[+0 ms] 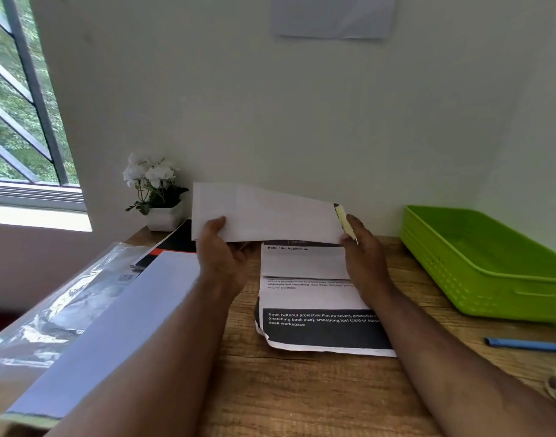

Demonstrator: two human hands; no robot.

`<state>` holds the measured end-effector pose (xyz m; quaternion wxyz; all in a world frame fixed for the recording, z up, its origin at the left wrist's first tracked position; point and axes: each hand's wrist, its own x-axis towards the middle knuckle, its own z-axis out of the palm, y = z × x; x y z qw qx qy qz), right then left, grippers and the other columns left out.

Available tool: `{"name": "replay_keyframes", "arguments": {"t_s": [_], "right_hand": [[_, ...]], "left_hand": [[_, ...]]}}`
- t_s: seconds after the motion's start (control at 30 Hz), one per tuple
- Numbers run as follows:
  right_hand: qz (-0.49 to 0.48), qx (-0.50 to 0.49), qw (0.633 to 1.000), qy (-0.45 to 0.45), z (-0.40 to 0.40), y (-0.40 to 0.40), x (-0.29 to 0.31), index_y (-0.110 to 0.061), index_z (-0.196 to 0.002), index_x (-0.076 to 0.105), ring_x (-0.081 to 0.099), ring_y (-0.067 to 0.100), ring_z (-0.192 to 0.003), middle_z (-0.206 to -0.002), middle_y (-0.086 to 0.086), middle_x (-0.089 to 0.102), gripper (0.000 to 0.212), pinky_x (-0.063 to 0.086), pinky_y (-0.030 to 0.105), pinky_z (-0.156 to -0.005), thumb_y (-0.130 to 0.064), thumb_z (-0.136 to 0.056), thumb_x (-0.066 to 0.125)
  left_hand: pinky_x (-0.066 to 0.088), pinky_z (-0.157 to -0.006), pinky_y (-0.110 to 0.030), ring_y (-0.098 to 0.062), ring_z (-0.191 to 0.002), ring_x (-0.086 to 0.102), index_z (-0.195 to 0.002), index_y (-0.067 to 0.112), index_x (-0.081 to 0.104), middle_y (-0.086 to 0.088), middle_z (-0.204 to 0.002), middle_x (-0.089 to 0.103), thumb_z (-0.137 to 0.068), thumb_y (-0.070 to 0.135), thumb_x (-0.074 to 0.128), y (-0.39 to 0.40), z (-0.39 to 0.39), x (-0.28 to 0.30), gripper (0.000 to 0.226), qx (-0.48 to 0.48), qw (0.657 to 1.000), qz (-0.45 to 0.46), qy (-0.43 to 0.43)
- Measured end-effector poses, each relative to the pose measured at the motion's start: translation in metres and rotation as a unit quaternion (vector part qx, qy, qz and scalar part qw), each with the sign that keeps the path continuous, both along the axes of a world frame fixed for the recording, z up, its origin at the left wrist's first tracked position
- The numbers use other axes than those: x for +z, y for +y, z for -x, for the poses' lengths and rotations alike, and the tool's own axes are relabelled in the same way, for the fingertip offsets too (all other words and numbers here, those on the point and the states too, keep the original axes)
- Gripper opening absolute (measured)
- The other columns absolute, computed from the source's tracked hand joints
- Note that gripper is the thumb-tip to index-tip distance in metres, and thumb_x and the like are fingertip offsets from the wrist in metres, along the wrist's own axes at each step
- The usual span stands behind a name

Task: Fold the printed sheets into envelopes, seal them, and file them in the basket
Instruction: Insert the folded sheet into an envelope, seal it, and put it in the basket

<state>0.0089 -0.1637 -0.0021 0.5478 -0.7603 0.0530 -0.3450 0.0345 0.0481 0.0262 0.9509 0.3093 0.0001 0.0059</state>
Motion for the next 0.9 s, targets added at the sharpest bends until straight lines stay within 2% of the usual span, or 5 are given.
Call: {"name": "replay_keyframes", "arguments": {"t_s": [0.17, 0.3, 0.63, 0.77, 0.9], "right_hand": [[-0.294, 0.097, 0.951, -0.004, 0.006, 0.003, 0.01, -0.019, -0.098, 0.066, 0.062, 0.016, -0.076, -0.083, 0.0, 0.066, 0.021, 0.06, 0.033, -0.064, -0.001, -0.089, 0.06], [-0.366, 0.118, 0.923, -0.017, 0.007, 0.013, 0.014, -0.016, -0.115, 0.057, 0.061, 0.019, -0.071, -0.081, 0.009, 0.061, 0.044, 0.056, 0.027, -0.053, 0.013, -0.083, 0.059], [-0.34, 0.306, 0.881, 0.123, 0.016, 0.034, 0.013, -0.019, -0.126, 0.055, 0.066, 0.031, -0.085, -0.102, 0.018, 0.067, 0.064, 0.059, 0.045, -0.07, 0.023, -0.078, 0.053], [-0.293, 0.351, 0.869, 0.188, 0.021, 0.041, 0.015, -0.017, -0.122, 0.06, 0.069, 0.028, -0.079, -0.101, 0.012, 0.07, 0.052, 0.059, 0.035, -0.06, 0.015, -0.082, 0.055], [-0.26, 0.313, 0.897, 0.174, 0.023, 0.049, 0.015, -0.016, -0.115, 0.064, 0.069, 0.025, -0.066, -0.09, 0.013, 0.072, 0.035, 0.056, 0.029, -0.049, 0.005, -0.087, 0.058]], "left_hand": [[0.056, -0.078, -0.042, -0.027, -0.088, 0.064, -0.116, 0.013, 0.059, -0.011, -0.099, 0.065, -0.091, 0.029, 0.052, 0.007, -0.005, -0.005, 0.03, -0.016, 1.0, 0.011, 0.0], [0.06, -0.074, -0.04, -0.028, -0.099, 0.066, -0.12, 0.011, 0.062, -0.013, -0.109, 0.069, -0.091, 0.033, 0.06, -0.013, 0.005, -0.004, 0.036, -0.089, 0.996, -0.03, 0.011], [0.049, -0.092, -0.046, -0.033, -0.098, 0.062, -0.119, 0.008, 0.058, -0.014, -0.106, 0.066, -0.086, 0.028, 0.057, -0.024, 0.006, -0.008, 0.039, -0.171, 0.985, -0.037, 0.004], [0.042, -0.099, -0.047, -0.034, -0.106, 0.055, -0.135, 0.001, 0.051, -0.017, -0.118, 0.058, -0.072, 0.044, 0.055, -0.014, 0.003, -0.007, 0.077, -0.228, 0.973, 0.004, -0.037], [0.038, -0.106, -0.056, -0.036, -0.121, 0.058, -0.134, 0.01, 0.048, -0.016, -0.131, 0.061, -0.075, 0.045, 0.054, -0.015, 0.004, -0.007, 0.069, -0.226, 0.972, 0.036, -0.055]]}}
